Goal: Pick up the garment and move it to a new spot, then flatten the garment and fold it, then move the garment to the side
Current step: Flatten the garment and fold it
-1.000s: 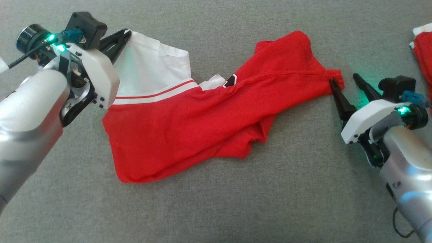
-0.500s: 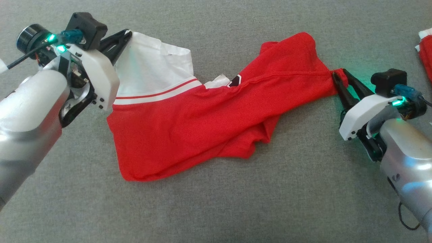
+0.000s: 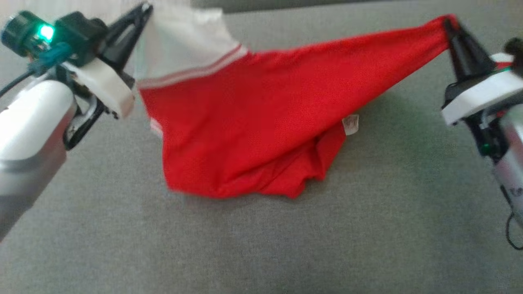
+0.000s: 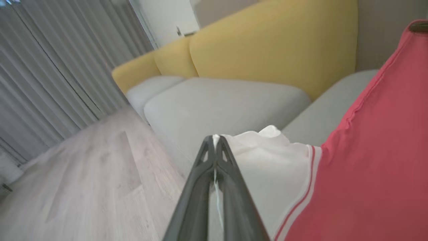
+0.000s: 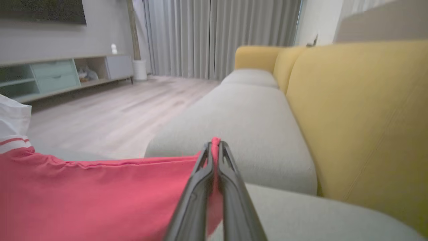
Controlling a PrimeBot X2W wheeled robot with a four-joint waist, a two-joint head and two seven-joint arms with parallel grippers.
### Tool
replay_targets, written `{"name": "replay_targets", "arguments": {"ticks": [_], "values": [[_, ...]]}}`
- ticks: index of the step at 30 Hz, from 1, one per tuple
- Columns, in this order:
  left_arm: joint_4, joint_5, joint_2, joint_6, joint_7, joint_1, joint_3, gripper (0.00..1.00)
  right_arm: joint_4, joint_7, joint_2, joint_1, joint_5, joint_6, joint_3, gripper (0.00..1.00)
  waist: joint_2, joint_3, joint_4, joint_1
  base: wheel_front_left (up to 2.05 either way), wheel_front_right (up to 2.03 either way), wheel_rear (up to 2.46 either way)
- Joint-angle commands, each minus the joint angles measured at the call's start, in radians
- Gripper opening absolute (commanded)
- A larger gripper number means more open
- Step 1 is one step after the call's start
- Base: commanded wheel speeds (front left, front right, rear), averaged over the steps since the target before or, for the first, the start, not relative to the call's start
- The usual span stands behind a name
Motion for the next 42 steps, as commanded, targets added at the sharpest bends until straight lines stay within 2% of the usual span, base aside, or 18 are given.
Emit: {"name": "replay_targets", "arguments": {"ticks": [1,7,11,17,22,25,28,33,38,42], "values": [[-0.023,0.014,0.061,0.024,-0.057,-0.058,0.076,0.0,-0.08,-0.013,-0.031,0.049,-0.021,-0.001,-0.044,0.0,0.0,-0.073,-0.008,0.0,0.0,0.0,0.0],[-0.071,0.056,0.105,0.093,-0.138,-0.068,0.143,0.0,-0.238,-0.013,-0.076,0.125,-0.047,-0.001,-0.151,0.0,0.0,-0.208,-0.017,0.0,0.0,0.0,0.0],[-0.124,0.066,0.133,0.113,-0.146,-0.077,0.19,0.0,-0.295,-0.013,-0.109,0.134,-0.043,-0.001,-0.19,0.0,0.0,-0.251,-0.021,0.0,0.0,0.0,0.0],[-0.289,0.089,0.207,0.14,-0.149,-0.108,0.275,0.0,-0.406,0.002,-0.187,0.108,0.004,-0.001,-0.279,0.0,0.0,-0.295,-0.036,0.0,0.0,0.0,0.0],[-0.354,0.078,0.22,0.144,-0.131,-0.144,0.298,0.0,-0.482,0.066,-0.22,0.077,-0.008,-0.001,-0.345,0.0,0.0,-0.3,-0.038,0.0,0.0,0.0,0.0],[-0.351,0.082,0.199,0.142,-0.104,-0.17,0.289,0.0,-0.491,0.116,-0.204,0.056,-0.037,-0.001,-0.378,0.0,0.0,-0.292,-0.031,0.0,0.0,0.0,0.0],[-0.301,0.068,0.15,0.132,-0.06,-0.19,0.269,0.0,-0.465,0.17,-0.173,0.033,-0.075,-0.001,-0.384,0.0,0.0,-0.269,-0.018,0.0,0.0,0.0,0.0],[-0.147,0.064,0.06,0.079,0.033,-0.235,0.207,0.0,-0.365,0.217,-0.117,-0.008,-0.103,-0.001,-0.346,0.0,0.0,-0.189,0.006,0.0,0.0,0.0,0.0],[0.006,0.116,-0.024,0.055,0.026,-0.363,0.187,0.0,-0.254,0.183,-0.078,-0.127,-0.115,-0.001,-0.329,0.0,0.0,-0.021,0.025,0.0,0.0,0.0,0.0],[0.127,0.175,-0.085,0.086,-0.041,-0.489,0.195,0.0,-0.155,0.1,-0.056,-0.278,-0.145,-0.001,-0.32,0.0,0.0,0.084,0.033,0.0,0.0,0.0,0.0]]}}
